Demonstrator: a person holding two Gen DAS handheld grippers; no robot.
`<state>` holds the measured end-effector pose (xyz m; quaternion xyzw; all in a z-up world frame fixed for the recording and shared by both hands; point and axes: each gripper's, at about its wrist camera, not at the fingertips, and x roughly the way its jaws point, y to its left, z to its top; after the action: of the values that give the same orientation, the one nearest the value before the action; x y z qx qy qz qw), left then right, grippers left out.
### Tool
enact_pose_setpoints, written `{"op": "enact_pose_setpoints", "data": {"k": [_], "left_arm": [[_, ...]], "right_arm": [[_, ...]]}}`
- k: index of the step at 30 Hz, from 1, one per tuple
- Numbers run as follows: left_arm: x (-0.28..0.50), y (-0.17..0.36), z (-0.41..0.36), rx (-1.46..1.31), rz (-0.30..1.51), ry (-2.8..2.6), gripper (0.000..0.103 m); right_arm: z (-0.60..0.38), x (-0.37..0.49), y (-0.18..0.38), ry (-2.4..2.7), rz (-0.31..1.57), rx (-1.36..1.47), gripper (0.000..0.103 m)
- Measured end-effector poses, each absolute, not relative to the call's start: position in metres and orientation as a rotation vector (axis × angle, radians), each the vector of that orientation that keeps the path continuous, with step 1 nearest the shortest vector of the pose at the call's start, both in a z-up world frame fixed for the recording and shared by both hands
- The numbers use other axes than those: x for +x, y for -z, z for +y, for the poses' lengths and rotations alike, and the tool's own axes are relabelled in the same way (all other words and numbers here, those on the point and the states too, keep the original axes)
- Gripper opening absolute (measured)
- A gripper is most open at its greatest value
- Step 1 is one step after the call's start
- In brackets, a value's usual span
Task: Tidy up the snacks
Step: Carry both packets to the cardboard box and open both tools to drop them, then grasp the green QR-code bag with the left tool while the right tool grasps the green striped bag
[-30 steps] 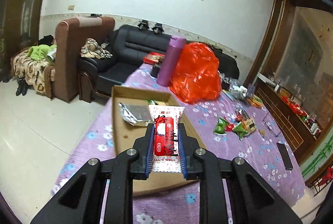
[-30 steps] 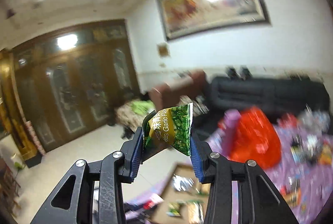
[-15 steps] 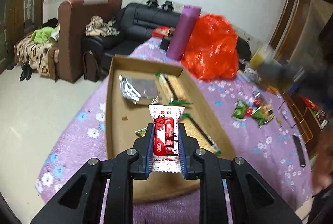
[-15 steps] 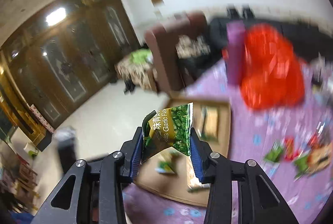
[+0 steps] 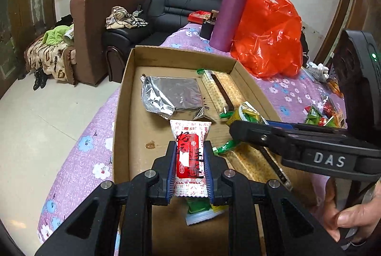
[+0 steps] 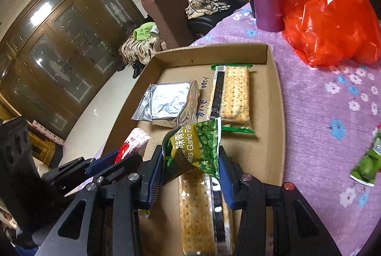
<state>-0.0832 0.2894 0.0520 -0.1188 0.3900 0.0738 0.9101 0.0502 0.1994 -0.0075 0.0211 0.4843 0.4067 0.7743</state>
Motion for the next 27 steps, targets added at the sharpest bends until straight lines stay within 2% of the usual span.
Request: {"op": "enact_pose_setpoints", "data": {"k": [5,9,15,17,21,27], "left_arm": [[-0.082,-0.052,0.288,-0.237,0.797,-0.155,0.021],[-0.083,-0.053,0.284,-0.234,0.788,-0.16,0.022],[-0.087,-0.059,0.279,-0.226,0.775,-0.162,0.027],[-0.089,-0.064,0.275,-0.219,0.761,-0.164,0.032],[-0.091,-0.073,0.264,-0.206,0.74,-0.155,0.033],[-0.09,-0.084,0.236,-0.173,0.722,-0.112,0.035]], "right_arm": [[0.197,0.047,0.007,-0.895,1.055,0.07,0.054],[0.191,0.045,0.002,-0.901,1.039,0.083,0.066],[0.17,0.039,-0.01,-0.934,1.01,0.144,0.067],[0.16,0.037,-0.013,-0.932,1.001,0.165,0.067],[0.134,0.034,-0.026,-0.882,0.975,0.173,0.076],[0.073,0.034,-0.037,-0.87,0.934,0.307,0.077]]}}
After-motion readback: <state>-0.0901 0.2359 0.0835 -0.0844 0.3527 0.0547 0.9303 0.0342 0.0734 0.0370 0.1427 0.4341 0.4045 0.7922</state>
